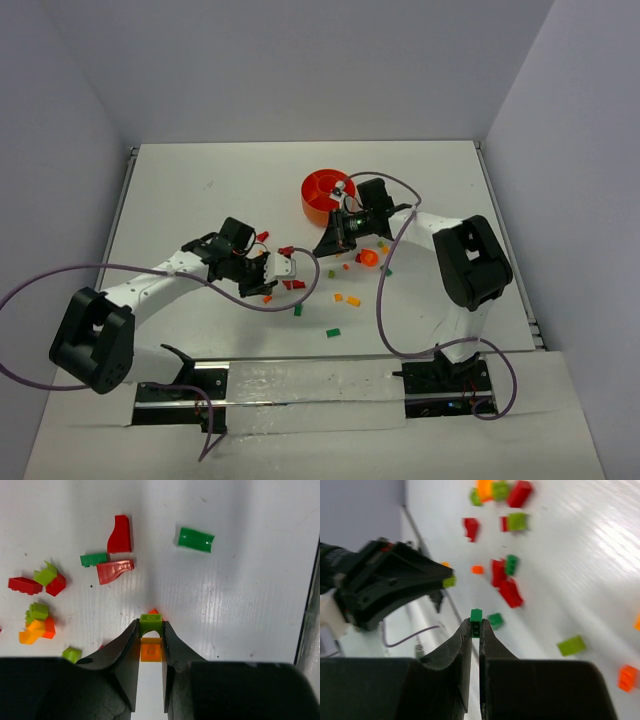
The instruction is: Sort the legos into containers by color
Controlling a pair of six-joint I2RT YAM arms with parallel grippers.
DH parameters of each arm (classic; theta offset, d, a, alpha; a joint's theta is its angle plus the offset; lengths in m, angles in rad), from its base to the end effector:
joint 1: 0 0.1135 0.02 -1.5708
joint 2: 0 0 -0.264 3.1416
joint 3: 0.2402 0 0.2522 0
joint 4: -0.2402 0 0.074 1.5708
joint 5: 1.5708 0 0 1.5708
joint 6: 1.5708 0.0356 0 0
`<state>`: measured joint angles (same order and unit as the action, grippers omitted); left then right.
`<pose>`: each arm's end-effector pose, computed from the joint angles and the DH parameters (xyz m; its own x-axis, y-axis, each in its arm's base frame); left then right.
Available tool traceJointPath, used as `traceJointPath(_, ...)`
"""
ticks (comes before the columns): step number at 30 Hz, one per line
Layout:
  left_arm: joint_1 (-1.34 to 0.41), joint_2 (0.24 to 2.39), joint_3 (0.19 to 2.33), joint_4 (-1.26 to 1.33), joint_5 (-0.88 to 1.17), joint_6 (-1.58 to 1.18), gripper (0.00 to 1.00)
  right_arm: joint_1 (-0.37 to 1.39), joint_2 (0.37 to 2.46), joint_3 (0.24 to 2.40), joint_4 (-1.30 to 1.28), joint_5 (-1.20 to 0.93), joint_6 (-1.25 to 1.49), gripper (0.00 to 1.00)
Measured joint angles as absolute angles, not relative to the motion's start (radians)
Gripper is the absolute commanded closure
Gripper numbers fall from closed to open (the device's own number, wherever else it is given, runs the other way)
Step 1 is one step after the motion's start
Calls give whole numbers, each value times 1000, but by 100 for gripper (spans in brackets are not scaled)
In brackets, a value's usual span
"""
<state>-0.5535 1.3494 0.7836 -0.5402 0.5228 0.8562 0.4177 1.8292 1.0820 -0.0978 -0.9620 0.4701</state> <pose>0.2016 -0.1455 0.1967 -0.0105 0.7758 -0.6309 0.9976 0.0509 0.0461 0.3269 0.1770 0.1757 -0.9400 -0.1338 -0.3138 -0.3408 0.4065 0.8477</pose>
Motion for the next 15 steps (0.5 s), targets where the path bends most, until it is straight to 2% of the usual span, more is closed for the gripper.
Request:
traceJointPath(6, -543, 1435, 783, -531, 498, 881, 89, 428, 1887, 1169, -270, -821, 341, 98)
traceJointPath(11, -543, 1509, 791, -513, 480, 879, 83, 434, 1938, 1203, -339, -737, 283, 90)
traceJointPath(15, -540, 1533, 807, -490, 469, 876, 71, 444, 1960, 1235, -379, -695, 259, 66)
